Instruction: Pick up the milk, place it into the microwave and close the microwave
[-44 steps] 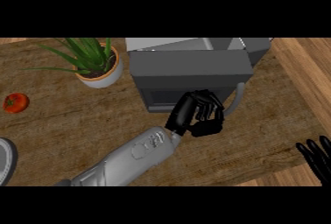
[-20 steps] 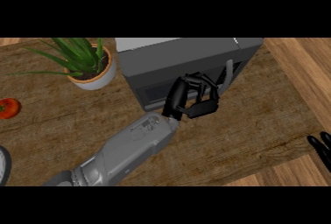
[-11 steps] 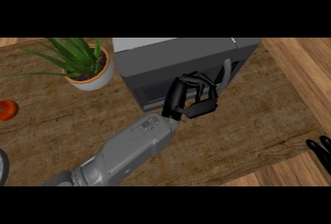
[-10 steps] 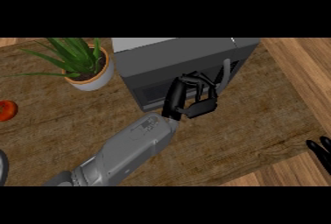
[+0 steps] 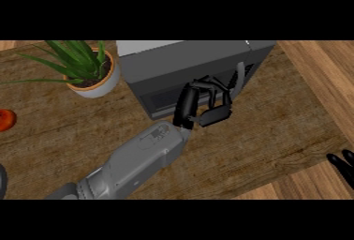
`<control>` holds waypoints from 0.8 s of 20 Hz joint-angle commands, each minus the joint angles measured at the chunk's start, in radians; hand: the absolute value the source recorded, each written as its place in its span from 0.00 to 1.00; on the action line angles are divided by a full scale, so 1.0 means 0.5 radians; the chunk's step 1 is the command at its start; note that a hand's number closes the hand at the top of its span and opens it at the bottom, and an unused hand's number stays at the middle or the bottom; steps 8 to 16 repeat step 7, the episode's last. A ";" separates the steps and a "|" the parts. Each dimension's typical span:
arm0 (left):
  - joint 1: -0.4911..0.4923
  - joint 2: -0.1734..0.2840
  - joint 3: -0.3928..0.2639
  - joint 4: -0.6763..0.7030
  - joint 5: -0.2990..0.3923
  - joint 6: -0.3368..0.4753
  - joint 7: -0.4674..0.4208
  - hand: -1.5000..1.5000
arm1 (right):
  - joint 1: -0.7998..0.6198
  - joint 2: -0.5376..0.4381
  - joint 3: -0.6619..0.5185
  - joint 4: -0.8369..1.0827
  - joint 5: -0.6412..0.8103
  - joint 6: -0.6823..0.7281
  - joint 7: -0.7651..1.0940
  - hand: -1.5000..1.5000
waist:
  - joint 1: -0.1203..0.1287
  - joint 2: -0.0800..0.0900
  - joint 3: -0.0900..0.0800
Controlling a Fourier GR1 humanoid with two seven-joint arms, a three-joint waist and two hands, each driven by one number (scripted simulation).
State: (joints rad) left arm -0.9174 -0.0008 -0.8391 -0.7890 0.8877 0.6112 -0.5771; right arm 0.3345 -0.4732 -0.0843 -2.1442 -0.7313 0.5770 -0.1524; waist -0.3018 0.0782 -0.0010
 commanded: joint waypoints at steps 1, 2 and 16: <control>-0.104 0.001 0.110 0.214 0.059 -0.006 0.004 1.00 | -0.006 -0.016 0.002 -0.022 -0.032 0.009 0.011 0.00 | -0.010 0.033 -0.002; -0.108 0.001 0.118 0.220 0.067 -0.004 -0.003 1.00 | 0.001 -0.034 -0.011 -0.018 -0.020 0.004 0.027 0.00 | -0.017 0.041 -0.004; -0.124 0.001 0.094 0.229 0.093 0.013 -0.042 1.00 | -0.016 -0.027 -0.003 -0.038 -0.063 0.002 0.023 0.00 | -0.030 0.044 -0.001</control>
